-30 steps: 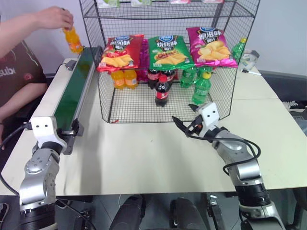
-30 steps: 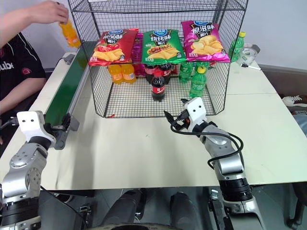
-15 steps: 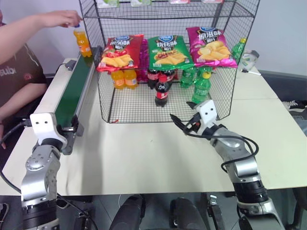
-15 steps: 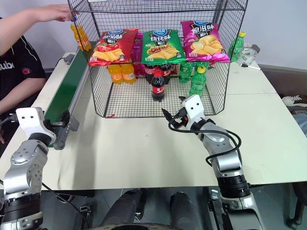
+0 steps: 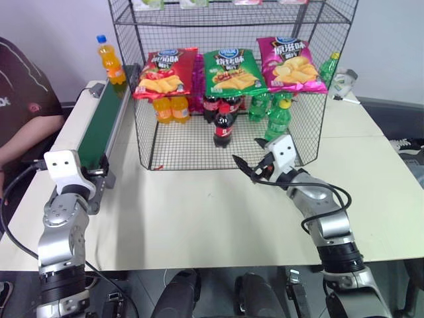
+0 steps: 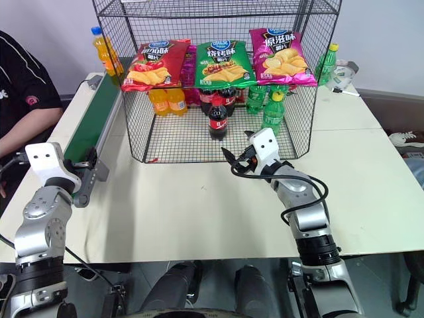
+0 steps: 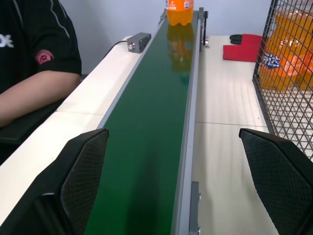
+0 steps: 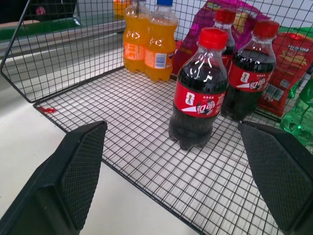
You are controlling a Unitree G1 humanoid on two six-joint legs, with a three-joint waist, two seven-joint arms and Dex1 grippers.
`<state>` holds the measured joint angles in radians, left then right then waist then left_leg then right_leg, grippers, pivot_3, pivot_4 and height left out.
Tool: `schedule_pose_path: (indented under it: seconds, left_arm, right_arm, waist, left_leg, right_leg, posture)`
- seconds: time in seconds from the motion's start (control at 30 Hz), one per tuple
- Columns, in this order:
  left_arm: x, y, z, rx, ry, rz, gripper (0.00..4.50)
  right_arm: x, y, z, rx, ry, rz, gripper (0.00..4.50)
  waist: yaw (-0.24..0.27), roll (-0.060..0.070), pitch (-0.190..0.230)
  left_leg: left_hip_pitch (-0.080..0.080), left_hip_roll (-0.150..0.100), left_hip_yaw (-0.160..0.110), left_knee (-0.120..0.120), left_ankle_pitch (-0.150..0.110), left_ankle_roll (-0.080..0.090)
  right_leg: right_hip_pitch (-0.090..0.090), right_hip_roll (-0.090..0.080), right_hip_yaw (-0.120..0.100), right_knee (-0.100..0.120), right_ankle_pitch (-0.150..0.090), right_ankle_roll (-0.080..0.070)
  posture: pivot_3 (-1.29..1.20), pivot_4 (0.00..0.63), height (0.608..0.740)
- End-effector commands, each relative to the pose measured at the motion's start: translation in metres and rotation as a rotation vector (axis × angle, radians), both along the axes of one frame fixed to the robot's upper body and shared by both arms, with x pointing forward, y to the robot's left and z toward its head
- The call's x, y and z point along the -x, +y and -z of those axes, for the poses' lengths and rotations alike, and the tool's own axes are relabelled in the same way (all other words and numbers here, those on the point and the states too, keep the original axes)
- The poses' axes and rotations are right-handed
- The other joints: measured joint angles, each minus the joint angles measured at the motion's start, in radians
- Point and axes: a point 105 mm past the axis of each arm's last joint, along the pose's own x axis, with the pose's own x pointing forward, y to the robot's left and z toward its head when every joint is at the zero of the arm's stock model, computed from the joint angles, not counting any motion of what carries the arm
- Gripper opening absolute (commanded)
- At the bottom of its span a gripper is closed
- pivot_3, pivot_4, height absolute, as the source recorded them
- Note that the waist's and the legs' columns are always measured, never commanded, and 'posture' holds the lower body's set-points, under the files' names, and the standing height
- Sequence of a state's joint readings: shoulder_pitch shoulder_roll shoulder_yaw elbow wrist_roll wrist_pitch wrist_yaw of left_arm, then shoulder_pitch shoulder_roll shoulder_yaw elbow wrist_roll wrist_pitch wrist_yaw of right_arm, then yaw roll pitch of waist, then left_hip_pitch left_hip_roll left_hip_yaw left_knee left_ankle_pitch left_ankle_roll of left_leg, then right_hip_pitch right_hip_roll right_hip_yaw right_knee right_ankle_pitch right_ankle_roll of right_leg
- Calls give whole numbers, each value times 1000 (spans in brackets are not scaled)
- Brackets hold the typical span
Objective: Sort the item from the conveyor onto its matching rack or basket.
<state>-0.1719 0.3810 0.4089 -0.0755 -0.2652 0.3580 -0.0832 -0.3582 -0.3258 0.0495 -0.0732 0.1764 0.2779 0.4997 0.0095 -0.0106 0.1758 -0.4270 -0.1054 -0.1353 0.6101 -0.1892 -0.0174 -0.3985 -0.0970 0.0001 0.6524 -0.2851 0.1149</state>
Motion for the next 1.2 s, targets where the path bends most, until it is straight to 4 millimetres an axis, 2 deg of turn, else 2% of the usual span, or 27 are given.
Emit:
schedule_pose_path:
  seconds: [0.03,0.43,0.63,0.93,1.07,1.2]
  left_arm:
    - [0,3,-10,-19,-23,0,4454]
    - [9,4,-11,-53,-4,5,4454]
    - [10,9,-6,-55,44,-25,4454]
    - [18,11,-8,-26,40,4,4454]
    - [16,14,-15,-12,20,-20,4454]
    - [10,15,-23,-150,25,-59,4454]
  right_arm:
    - [1,5,-11,-15,-47,-19,4500]
    - [3,8,-11,-7,-35,-41,4500]
    - [4,6,-10,-3,-29,-39,4500]
    - [4,5,-9,2,-25,-40,4500]
    - [2,7,-11,2,-29,-48,4500]
    - [2,8,-12,2,-35,-52,4500]
  waist:
    - [0,0,0]
    - [0,0,0]
    - [0,0,0]
    - [0,0,0]
    - [0,0,0]
    - [1,0,0]
  left_leg:
    - [0,0,0,0,0,0]
    - [0,0,0,0,0,0]
    - [0,0,0,0,0,0]
    - [0,0,0,0,0,0]
    - [0,0,0,0,0,0]
    - [0,0,0,0,0,0]
  right_leg:
    - [0,0,0,0,0,0]
    - [-1,0,0,0,0,0]
    - [-1,0,0,0,0,0]
    - [-1,0,0,0,0,0]
    - [-1,0,0,0,0,0]
    - [-1,0,0,0,0,0]
  posture:
    - [0,150,740]
    - [0,150,740]
    - [0,150,740]
    - [0,150,740]
    - [0,150,740]
    - [0,150,740]
